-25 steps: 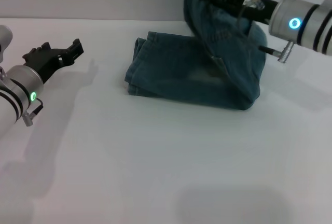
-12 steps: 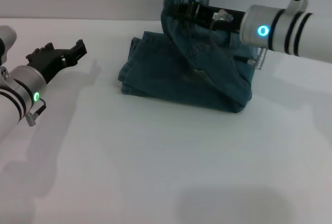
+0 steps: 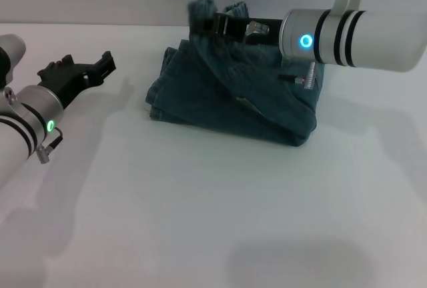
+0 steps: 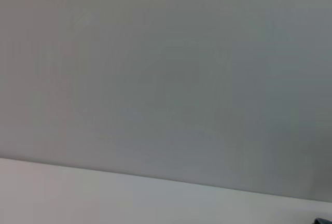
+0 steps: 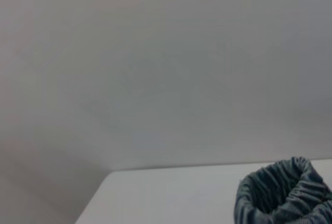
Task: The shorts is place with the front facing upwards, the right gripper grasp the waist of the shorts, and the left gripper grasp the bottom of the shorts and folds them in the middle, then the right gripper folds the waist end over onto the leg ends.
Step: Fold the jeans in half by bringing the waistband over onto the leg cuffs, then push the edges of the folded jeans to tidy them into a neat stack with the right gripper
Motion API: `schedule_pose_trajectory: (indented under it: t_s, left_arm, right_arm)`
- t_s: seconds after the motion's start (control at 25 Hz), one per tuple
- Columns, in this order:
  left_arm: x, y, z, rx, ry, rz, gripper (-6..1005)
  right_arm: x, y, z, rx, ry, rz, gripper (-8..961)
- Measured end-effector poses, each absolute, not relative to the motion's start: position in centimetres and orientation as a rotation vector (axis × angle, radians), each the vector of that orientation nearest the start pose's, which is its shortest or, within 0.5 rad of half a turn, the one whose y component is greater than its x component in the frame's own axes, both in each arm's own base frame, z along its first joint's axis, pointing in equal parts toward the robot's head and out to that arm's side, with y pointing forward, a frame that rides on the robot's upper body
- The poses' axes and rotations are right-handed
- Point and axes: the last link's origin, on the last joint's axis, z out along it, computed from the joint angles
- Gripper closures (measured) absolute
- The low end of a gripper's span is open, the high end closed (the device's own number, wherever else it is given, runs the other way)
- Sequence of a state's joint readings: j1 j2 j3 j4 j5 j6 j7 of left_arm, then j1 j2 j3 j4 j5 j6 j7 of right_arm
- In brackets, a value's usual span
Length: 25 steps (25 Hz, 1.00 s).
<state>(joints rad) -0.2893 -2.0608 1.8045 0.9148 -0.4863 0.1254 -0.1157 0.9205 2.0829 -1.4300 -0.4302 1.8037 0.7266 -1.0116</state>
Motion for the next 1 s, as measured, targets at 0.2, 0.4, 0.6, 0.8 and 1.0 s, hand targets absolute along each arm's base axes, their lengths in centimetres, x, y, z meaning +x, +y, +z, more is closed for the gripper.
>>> schedule_pose_trajectory:
  t_s: [0.2,0.4,0.6,0.8,1.0]
  left_arm:
    - [-27.8,37.9,-2.8,-1.712,-0.997,-0.523,196]
    - [-27.7,38.0,-2.9,-1.714,-0.993,-0.526,197]
    - [-27.7,37.8,-2.7,-1.704,-0.976,-0.544,197]
    - [-28.0,37.1,-2.4,-1.670,-0.971,-0.606,197]
    - [-28.1,37.0,-2.5,-1.671,-0.962,-0.614,197]
  right_arm:
    - [13.2,44.0,-8.7,-2.340,1.394,0.728,734]
    - [13.1,43.7,-9.3,-2.368,1.378,0.693,687]
    - [15.1,44.5,-7.5,-2.265,1.138,0.674,519]
    - [17.6,44.2,-3.3,-1.912,0.822,0.577,418]
    - [16.1,41.4,-1.0,-1.540,0.371,0.404,420]
